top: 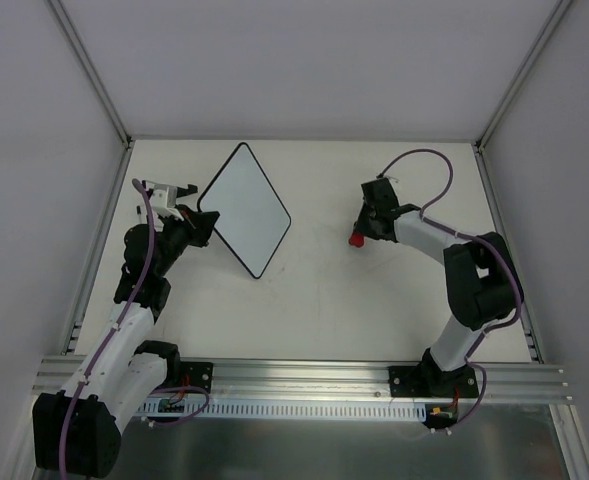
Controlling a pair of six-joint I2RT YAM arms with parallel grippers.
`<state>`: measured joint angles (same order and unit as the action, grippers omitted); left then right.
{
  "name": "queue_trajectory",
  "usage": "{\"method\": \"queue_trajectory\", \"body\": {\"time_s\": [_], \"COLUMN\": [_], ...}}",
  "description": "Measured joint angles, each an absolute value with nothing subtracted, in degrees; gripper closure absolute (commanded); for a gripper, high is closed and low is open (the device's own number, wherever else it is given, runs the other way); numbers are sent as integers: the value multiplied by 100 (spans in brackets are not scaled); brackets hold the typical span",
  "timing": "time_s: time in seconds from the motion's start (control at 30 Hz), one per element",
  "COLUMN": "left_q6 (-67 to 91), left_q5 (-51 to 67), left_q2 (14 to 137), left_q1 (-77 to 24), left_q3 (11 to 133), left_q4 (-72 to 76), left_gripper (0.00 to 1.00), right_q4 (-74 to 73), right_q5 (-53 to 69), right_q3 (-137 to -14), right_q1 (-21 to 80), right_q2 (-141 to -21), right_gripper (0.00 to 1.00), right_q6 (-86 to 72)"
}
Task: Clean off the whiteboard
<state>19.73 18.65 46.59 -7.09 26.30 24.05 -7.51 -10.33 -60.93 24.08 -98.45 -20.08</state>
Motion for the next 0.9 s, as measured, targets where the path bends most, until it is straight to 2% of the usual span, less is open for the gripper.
{"method": "queue_trajectory", "body": {"time_s": [0.2, 0.27, 0.33, 0.37, 0.43, 0.57, 0.73, 0.9], "left_q6": [2128, 2167, 2187, 2196, 2224, 2309, 2351, 2342], "left_q5": [1623, 1581, 1564, 1544, 1503, 1382, 1066, 591], "left_q2": [4657, 4654, 4648, 4644, 4630, 4584, 4582, 4628], "left_q1": [-716, -716, -716, -716, -716, -716, -720, -716], "left_q3": [2596, 2587, 2580, 2578, 2574, 2563, 2569, 2775], "left_q4": [2399, 2399, 2399, 2394, 2368, 2318, 2296, 2115], "left_gripper": [100, 100, 100, 100, 100, 100, 100, 100], "right_q4": [-1337, -1441, -1527, -1557, -1588, -1675, -1791, -1848], "right_q5": [-1133, -1170, -1208, -1225, -1267, -1262, -1238, -1041], "right_q3": [-6106, -6108, -6136, -6152, -6187, -6239, -6252, -6267], "right_q1": [2305, 2307, 2307, 2307, 2307, 2307, 2307, 2307], "right_q2": [-10071, -10092, -10099, -10099, -10099, -10099, -9909, -9233], "right_gripper": [54, 43, 35, 28, 22, 3, 1, 1], "right_q6": [-1925, -1894, -1863, -1852, -1828, -1774, -1619, -1264]}}
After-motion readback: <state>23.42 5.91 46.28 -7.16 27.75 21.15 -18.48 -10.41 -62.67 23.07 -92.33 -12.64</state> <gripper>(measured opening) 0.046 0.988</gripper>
